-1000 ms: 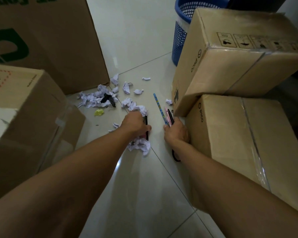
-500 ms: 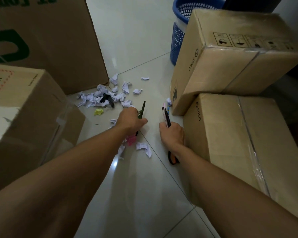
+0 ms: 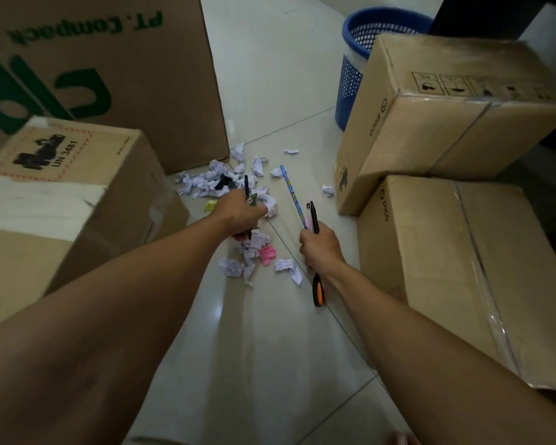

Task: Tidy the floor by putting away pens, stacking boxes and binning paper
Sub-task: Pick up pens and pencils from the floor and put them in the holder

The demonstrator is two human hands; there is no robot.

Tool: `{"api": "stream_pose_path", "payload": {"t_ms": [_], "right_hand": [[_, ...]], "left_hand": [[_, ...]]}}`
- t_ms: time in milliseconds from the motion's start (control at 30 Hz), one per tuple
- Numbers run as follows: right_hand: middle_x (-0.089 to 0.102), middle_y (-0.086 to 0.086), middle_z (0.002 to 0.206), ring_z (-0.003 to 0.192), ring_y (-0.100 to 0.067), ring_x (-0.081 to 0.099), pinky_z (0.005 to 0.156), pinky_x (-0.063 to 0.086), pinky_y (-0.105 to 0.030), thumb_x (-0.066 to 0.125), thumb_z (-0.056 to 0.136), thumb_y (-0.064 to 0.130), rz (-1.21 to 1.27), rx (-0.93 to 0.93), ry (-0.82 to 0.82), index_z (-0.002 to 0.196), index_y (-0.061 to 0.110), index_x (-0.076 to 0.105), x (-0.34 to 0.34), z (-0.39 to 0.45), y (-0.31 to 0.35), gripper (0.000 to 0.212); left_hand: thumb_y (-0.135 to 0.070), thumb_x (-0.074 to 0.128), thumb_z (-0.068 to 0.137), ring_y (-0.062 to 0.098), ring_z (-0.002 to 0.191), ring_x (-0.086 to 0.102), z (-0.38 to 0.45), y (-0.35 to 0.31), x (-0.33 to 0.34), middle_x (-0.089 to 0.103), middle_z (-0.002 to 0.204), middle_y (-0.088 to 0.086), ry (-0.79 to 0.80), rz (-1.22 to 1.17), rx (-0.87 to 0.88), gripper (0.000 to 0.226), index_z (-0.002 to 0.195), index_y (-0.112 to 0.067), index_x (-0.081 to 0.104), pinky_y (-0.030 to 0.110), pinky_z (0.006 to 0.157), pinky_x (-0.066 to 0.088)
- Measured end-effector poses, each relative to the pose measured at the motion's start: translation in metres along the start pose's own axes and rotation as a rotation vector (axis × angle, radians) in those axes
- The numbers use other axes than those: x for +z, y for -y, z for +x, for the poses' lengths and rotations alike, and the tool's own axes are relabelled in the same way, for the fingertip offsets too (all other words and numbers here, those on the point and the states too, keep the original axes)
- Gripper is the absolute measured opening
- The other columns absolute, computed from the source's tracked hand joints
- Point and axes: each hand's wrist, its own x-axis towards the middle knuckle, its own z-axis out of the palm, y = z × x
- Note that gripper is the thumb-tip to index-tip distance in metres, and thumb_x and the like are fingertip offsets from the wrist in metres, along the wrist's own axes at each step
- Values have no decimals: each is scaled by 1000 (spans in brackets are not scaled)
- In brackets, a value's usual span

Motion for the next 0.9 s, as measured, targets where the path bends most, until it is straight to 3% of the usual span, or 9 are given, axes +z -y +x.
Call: {"api": "stream_pose_path", "payload": {"t_ms": [100, 167, 233, 333, 433, 533, 667, 800, 900], "right_hand": [[50, -4, 72, 50, -18, 39, 45, 33, -26, 47, 89, 15, 12, -23, 33, 86, 22, 50, 10, -3, 3, 8], [43, -6, 69, 47, -19, 33, 43, 30, -25, 50, 94, 16, 67, 8, 81, 91, 19, 49, 15, -6, 3, 5], [45, -5, 67, 48, -19, 36, 45, 31, -26, 56, 99, 29, 75, -6, 85, 88, 18, 50, 20, -9, 4, 16], [40, 0, 58, 44, -16, 33, 45, 30, -25, 60, 99, 40, 150, -23, 90, 79, 20, 47, 27, -16, 7, 31], [31, 0, 56, 42, -15, 24, 44, 21, -23, 59, 99, 31, 297, 37, 281, 76, 22, 42, 29, -24, 19, 30], [23, 1, 57, 39, -14, 19, 43, 13, -22, 54, 100, 29, 326, 126, 517, 68, 24, 35, 30, -31, 30, 37], [20, 2, 61, 40, -12, 16, 40, 11, -23, 48, 102, 30, 302, 196, 723, 66, 23, 33, 23, -35, 35, 39], [22, 2, 59, 39, -11, 18, 35, 16, -22, 49, 102, 29, 246, 220, 825, 67, 23, 34, 15, -41, 36, 38], [25, 3, 58, 38, -9, 19, 35, 17, -22, 51, 102, 29, 185, 200, 882, 69, 22, 38, 11, -45, 37, 37]], "left_hand": [[-26, 64, 89, 30, 61, 63, -8, 5, -14, 61, 72, 17, 14, 44, -24, 29, 73, -6, 51, 51, 66, 61], [-24, 63, 90, 28, 54, 62, -14, 9, -24, 63, 73, 17, 24, 23, -57, 25, 77, -6, 50, 44, 55, 61], [-23, 63, 91, 27, 50, 63, -20, 12, -32, 65, 73, 15, 37, 17, -93, 23, 81, -5, 52, 38, 51, 60], [-23, 64, 91, 34, 61, 68, -26, 18, -40, 67, 76, 15, 47, -20, -134, 22, 88, -3, 56, 49, 65, 63], [-17, 62, 94, 38, 71, 75, -32, 15, -42, 64, 76, 16, 79, -238, -185, 19, 96, -2, 52, 47, 66, 63], [-14, 64, 92, 26, 53, 68, -31, 4, -44, 59, 73, 12, 15, -474, -159, 16, 97, -4, 54, 36, 53, 61], [-33, 72, 91, 18, 45, 52, -29, -7, -46, 55, 65, 4, -43, -651, -74, 28, 98, -9, 60, 27, 47, 48], [-40, 79, 83, 18, 43, 50, -34, -12, -45, 56, 64, 4, -44, -647, -25, 36, 89, -10, 61, 25, 45, 45], [-28, 81, 82, 18, 39, 51, -34, -10, -46, 58, 64, 7, -129, -541, -25, 27, 84, -7, 64, 25, 44, 45]]}}
